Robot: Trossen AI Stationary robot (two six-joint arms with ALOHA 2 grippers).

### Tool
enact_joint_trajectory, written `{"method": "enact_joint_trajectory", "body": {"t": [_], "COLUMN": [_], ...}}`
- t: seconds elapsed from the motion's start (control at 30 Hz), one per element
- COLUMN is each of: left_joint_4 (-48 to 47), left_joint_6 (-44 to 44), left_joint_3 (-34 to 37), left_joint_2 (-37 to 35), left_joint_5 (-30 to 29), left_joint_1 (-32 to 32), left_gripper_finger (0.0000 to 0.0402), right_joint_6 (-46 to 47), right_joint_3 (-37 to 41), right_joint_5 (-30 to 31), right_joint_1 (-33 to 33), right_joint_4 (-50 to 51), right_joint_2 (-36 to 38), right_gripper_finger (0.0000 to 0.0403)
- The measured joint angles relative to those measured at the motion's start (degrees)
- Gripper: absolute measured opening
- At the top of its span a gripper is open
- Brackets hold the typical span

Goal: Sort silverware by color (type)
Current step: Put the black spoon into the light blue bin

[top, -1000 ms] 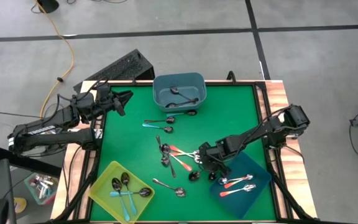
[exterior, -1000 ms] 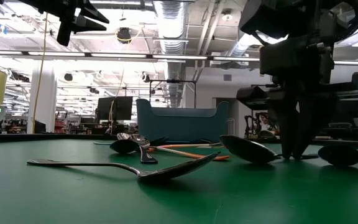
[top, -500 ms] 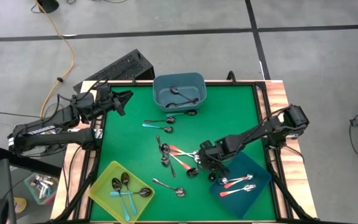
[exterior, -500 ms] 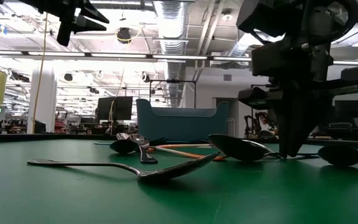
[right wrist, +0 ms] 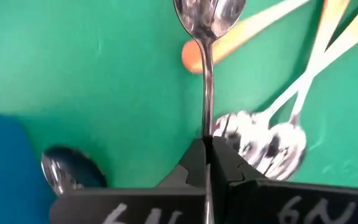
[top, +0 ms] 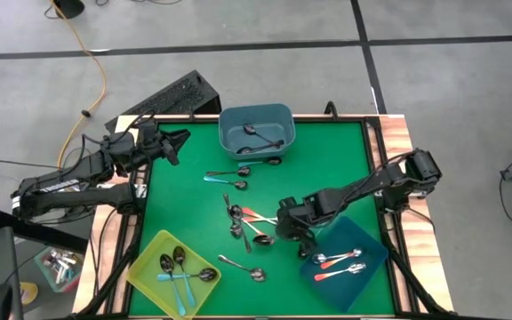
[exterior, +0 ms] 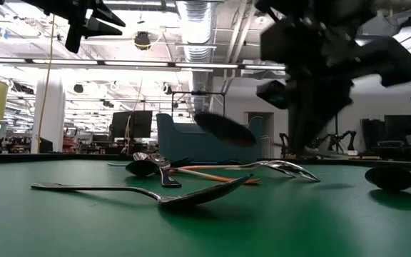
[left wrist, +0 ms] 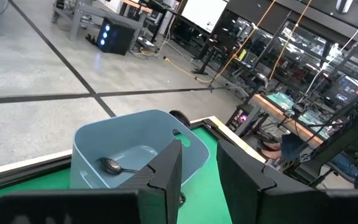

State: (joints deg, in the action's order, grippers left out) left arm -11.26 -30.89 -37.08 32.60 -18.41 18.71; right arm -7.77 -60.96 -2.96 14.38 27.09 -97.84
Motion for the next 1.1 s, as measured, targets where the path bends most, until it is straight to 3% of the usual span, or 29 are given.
{"method": "enact_joint_trajectory", "body": {"t": [0.57,1.1], "left_joint_4": [0.01,-0.01], "left_joint_6": [-0.42,-1.51], "left_joint_3": [-0.02,-0.02], "left_joint_2": [0.00,0.00], "left_joint_5": [0.02,0.04], "left_joint_1": [-0.01,0.01], "left_gripper_finger": [0.0086,0.0086], "right_joint_6": [-6.07,-3.96], "right_joint_3": [-9.12,-19.63], "right_joint_5": [-0.12,0.81], "right_joint_1": [-7.84,-21.01], "right_joint_4": [0.16,-5.85], "right_joint_2": [0.11,0.20], "right_gripper_finger": [0.0010,0.0010]}}
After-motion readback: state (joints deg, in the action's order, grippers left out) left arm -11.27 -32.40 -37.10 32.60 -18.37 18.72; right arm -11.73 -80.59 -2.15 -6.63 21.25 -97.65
